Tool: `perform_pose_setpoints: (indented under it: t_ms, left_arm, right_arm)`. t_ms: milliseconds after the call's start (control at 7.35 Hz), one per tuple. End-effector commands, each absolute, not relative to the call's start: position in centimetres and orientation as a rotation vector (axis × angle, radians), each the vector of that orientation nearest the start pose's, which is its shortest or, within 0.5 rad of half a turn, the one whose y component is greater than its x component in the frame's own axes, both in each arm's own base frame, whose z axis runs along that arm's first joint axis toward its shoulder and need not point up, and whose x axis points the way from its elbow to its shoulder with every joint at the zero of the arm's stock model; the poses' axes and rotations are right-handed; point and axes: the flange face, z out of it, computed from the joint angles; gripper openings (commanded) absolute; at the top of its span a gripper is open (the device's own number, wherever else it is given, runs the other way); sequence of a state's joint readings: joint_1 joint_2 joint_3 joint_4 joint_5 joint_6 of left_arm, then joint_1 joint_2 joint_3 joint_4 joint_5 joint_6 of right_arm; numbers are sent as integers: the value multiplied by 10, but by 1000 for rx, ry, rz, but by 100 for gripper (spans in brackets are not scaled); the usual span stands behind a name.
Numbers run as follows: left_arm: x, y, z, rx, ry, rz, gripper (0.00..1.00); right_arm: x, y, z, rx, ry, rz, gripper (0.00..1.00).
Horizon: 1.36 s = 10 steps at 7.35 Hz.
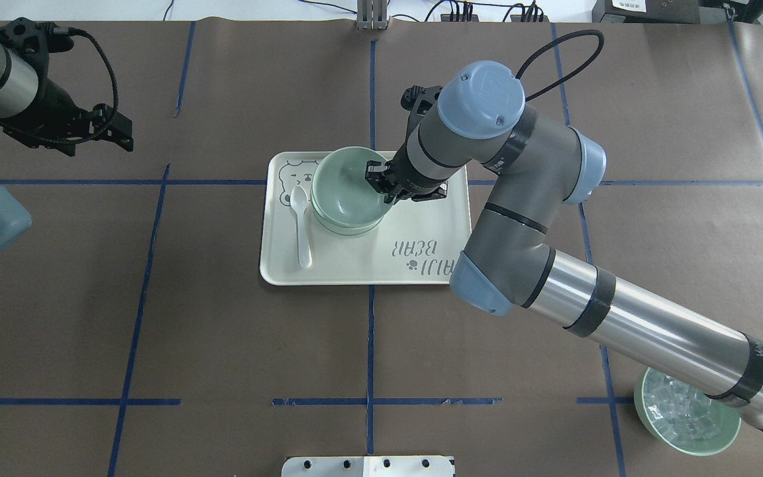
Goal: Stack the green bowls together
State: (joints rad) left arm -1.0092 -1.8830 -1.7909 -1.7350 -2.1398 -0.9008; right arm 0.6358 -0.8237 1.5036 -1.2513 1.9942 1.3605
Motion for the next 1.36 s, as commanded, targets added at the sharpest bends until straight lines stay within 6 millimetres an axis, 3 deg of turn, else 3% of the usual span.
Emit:
perform_pose_setpoints:
  t_ms: [0, 408, 544, 680, 1224]
  left_arm:
    - [251, -549, 369, 140, 857, -119, 100]
    - [249, -548, 370, 140, 857, -121, 100]
    - [249, -548, 371, 139, 856, -121, 100]
    - [248, -548, 371, 140, 856, -123, 100]
    - [249, -548, 372, 138, 855, -124, 100]
  right_arm:
    - [-535, -510, 189, 60, -1047, 180, 0]
    - [-534, -512, 190, 67, -1044, 183, 0]
    - [-533, -513, 188, 72, -1054, 183, 9]
    - [-533, -513, 187, 81, -1054, 185, 99]
    - [-531, -514, 187, 83, -1057, 189, 100]
